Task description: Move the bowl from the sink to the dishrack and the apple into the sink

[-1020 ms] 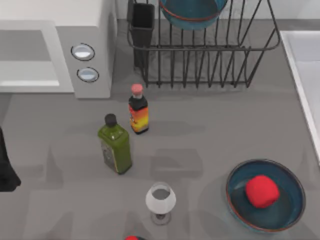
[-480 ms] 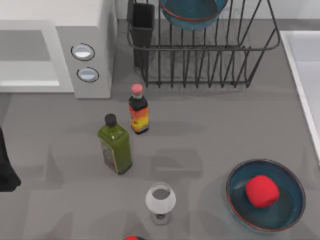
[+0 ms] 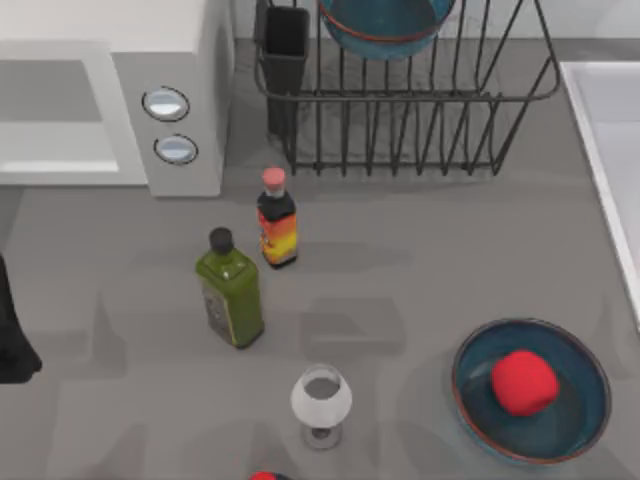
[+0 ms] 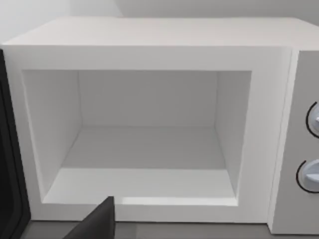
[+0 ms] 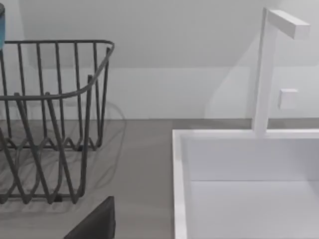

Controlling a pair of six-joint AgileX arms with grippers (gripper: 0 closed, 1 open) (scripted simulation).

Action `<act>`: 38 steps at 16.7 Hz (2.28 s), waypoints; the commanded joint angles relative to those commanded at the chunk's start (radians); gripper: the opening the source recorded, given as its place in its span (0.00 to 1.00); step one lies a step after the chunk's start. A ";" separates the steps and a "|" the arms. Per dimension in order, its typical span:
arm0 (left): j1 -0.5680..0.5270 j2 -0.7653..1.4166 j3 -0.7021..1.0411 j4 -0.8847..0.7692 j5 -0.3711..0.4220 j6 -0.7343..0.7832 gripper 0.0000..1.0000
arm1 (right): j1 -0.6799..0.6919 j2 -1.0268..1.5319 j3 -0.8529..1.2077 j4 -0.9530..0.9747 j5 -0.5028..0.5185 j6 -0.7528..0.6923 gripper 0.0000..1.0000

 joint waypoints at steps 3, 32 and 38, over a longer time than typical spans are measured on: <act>0.000 0.000 0.000 0.000 0.000 0.000 1.00 | 0.057 0.127 0.112 -0.100 0.004 0.063 1.00; 0.000 0.000 0.000 0.000 0.000 0.000 1.00 | 0.622 1.665 1.115 -0.993 -0.002 0.635 1.00; 0.000 0.000 0.000 0.000 0.000 0.000 1.00 | 0.624 1.720 1.039 -0.858 -0.002 0.637 1.00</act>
